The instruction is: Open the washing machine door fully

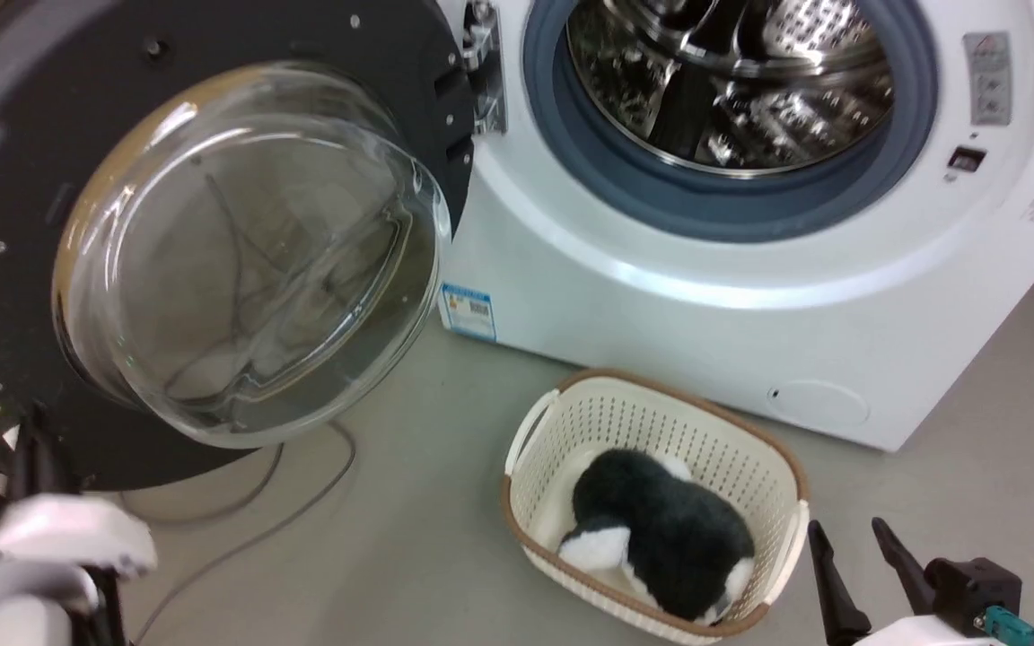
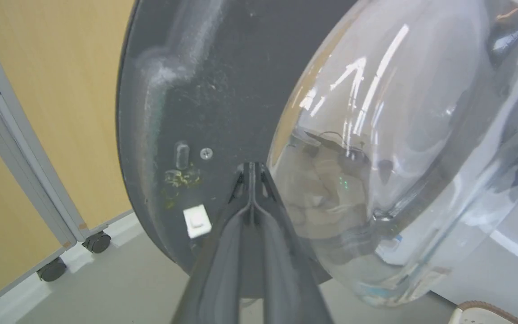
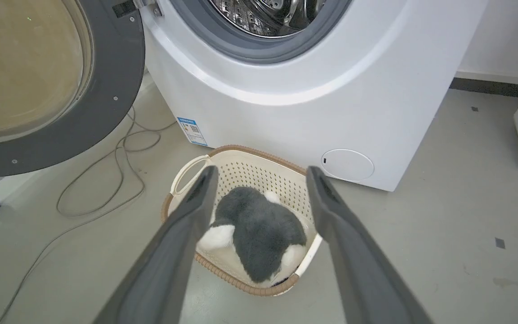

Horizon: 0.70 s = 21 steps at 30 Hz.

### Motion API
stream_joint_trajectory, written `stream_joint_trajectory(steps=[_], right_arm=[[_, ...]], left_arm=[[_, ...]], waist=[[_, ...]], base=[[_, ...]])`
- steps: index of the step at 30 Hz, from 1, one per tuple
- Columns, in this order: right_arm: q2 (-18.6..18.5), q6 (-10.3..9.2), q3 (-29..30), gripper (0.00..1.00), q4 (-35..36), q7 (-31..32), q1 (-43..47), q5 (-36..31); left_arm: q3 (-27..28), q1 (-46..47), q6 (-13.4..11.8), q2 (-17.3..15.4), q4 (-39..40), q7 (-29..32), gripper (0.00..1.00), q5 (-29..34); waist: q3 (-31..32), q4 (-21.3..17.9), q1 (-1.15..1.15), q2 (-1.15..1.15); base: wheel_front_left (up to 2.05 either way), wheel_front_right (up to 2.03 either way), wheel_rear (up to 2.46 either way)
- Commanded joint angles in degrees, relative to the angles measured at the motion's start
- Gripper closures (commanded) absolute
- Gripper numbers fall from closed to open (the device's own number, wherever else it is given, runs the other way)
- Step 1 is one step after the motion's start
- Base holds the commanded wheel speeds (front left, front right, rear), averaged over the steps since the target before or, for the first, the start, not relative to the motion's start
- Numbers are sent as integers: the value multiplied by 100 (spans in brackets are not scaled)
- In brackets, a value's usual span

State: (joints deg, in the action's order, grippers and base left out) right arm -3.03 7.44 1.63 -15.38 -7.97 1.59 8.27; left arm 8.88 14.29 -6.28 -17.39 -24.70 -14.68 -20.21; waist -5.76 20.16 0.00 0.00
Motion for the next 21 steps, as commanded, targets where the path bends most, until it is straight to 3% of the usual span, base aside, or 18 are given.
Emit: stream_joint_trajectory(steps=[1, 13, 21], right_arm=[[15, 5, -28, 0, -48, -67, 13, 47], [15, 5, -196, 0, -2, -219, 156, 107], [15, 5, -192, 0, 326, -172, 230, -73]], left_arm=[[25, -272, 13, 110, 192, -31, 0, 93], [-348, -1949, -53, 792, 1595, 33, 0, 407], [-933, -2322, 84, 892, 1984, 247, 0, 670]], waist=[[159, -48, 0, 0], [607, -370, 0, 0], [707, -733, 0, 0]], base=[[0, 0, 0], [0, 0, 0], [0, 0, 0]])
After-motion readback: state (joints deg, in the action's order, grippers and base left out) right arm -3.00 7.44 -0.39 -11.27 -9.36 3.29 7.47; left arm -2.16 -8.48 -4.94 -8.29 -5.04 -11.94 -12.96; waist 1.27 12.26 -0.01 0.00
